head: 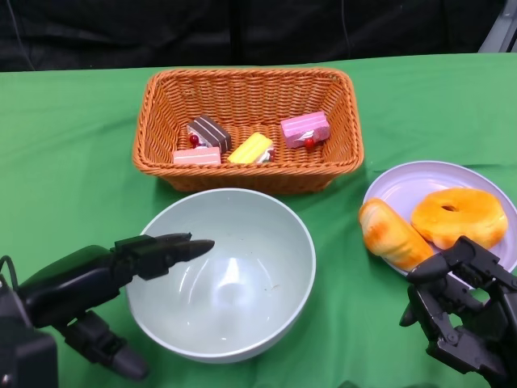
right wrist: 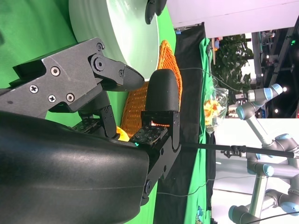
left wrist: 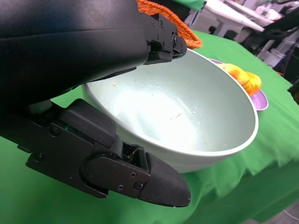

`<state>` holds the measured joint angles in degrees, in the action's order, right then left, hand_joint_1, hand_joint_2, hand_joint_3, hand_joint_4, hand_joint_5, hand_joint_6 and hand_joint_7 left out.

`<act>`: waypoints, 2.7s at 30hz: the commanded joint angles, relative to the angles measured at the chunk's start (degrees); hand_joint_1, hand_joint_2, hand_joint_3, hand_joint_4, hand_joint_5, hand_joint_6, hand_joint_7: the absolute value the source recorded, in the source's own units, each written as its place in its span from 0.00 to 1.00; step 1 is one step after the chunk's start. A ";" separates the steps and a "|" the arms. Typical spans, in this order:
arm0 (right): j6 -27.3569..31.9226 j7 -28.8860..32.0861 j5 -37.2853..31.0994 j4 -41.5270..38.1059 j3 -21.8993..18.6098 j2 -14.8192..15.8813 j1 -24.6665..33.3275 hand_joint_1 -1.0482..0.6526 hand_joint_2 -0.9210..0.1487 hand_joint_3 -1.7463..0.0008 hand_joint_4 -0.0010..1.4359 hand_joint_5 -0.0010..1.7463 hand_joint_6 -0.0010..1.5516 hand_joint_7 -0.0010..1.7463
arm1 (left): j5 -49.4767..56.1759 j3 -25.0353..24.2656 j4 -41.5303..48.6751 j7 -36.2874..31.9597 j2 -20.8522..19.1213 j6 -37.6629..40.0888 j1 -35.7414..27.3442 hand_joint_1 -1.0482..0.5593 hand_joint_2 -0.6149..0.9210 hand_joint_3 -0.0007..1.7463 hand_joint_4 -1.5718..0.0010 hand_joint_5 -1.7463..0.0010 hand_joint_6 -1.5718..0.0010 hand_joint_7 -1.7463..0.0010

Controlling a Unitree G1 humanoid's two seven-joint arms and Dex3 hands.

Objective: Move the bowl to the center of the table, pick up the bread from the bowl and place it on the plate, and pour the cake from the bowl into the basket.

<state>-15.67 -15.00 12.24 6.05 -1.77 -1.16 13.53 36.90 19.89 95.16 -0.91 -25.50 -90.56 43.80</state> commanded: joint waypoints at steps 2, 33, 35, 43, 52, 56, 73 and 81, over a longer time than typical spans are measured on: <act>0.29 0.36 -0.15 0.43 -0.15 0.76 0.23 0.55 0.19 0.57 0.45 0.94 0.38 0.76 | -16.56 -46.51 17.16 53.31 3.11 18.74 6.51 0.13 0.99 0.03 0.81 0.95 0.83 0.98; 0.63 -0.63 -2.60 4.89 2.24 2.29 2.88 0.51 0.25 0.53 0.47 0.93 0.41 0.76 | -24.67 -72.32 24.84 64.90 5.94 3.62 -2.14 0.64 0.82 0.65 0.54 0.00 0.59 0.08; 1.11 -1.12 -2.47 5.93 2.53 2.76 3.10 0.51 0.25 0.53 0.47 0.93 0.40 0.76 | -22.45 -72.57 24.84 63.70 5.79 2.69 -2.22 0.64 0.83 0.63 0.55 0.00 0.60 0.08; 1.68 -0.90 -4.61 9.43 4.13 4.06 4.20 0.48 0.25 0.56 0.49 0.92 0.43 0.75 | -14.98 -72.37 24.84 58.17 4.94 1.09 -2.18 0.64 0.87 0.57 0.57 0.00 0.60 0.13; 4.31 -0.15 -5.71 14.44 5.49 5.13 5.66 0.48 0.26 0.55 0.50 0.89 0.44 0.73 | -8.99 -72.65 24.84 52.90 3.39 1.30 -1.63 0.61 0.83 0.59 0.54 0.00 0.55 0.15; 5.86 0.16 -5.98 16.71 5.81 5.55 6.38 0.46 0.27 0.55 0.50 0.88 0.44 0.72 | -6.43 -73.49 24.84 51.68 2.89 1.39 -1.67 0.60 0.82 0.60 0.53 0.01 0.55 0.16; 6.63 -0.29 -5.04 18.24 6.33 6.76 7.46 0.45 0.25 0.58 0.51 0.90 0.44 0.74 | 4.77 -74.11 24.84 42.74 1.76 -0.51 -2.88 0.61 0.80 0.63 0.52 0.03 0.55 0.17; 7.60 -0.83 -3.71 18.42 6.70 6.61 8.18 0.47 0.24 0.59 0.49 0.90 0.43 0.74 | 7.88 -73.05 24.84 39.04 1.35 -1.31 -3.30 0.61 0.80 0.61 0.52 0.04 0.55 0.17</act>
<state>-8.45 -15.62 7.72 23.97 4.93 4.86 21.05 44.40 -53.26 119.39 38.65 -22.98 -88.46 41.62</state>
